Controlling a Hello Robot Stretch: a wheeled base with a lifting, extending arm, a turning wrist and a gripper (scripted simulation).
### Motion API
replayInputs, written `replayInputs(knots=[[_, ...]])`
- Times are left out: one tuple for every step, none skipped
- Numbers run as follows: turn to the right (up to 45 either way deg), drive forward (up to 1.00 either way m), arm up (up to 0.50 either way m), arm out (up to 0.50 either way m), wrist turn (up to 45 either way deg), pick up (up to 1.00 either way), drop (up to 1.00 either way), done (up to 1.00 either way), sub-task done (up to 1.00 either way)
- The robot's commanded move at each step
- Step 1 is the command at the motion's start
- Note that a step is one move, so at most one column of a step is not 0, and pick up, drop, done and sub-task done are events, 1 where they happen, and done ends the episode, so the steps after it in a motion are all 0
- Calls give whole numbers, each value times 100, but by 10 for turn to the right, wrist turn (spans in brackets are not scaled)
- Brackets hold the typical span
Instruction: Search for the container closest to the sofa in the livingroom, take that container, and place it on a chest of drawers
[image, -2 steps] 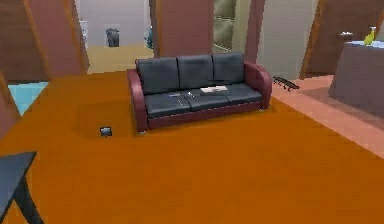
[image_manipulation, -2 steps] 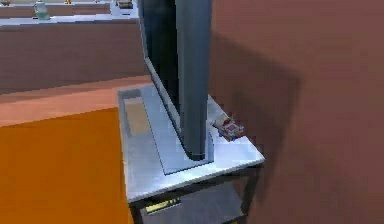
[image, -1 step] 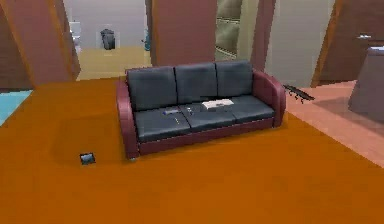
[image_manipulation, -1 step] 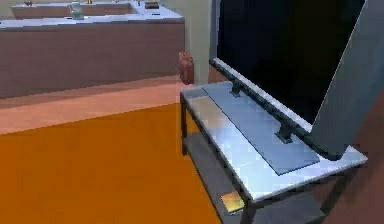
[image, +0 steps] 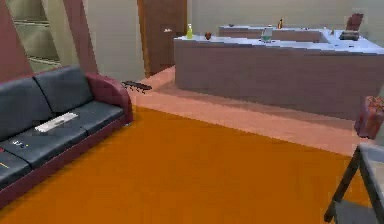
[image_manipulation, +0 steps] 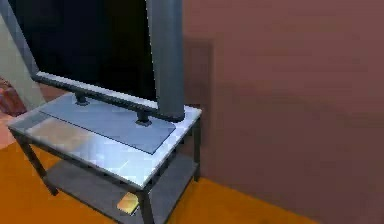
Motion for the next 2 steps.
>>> replayInputs(knots=[[450, 0, 0, 0, 0, 0, 0, 0, 0], [450, 0, 0, 0, 0, 0, 0, 0, 0]])
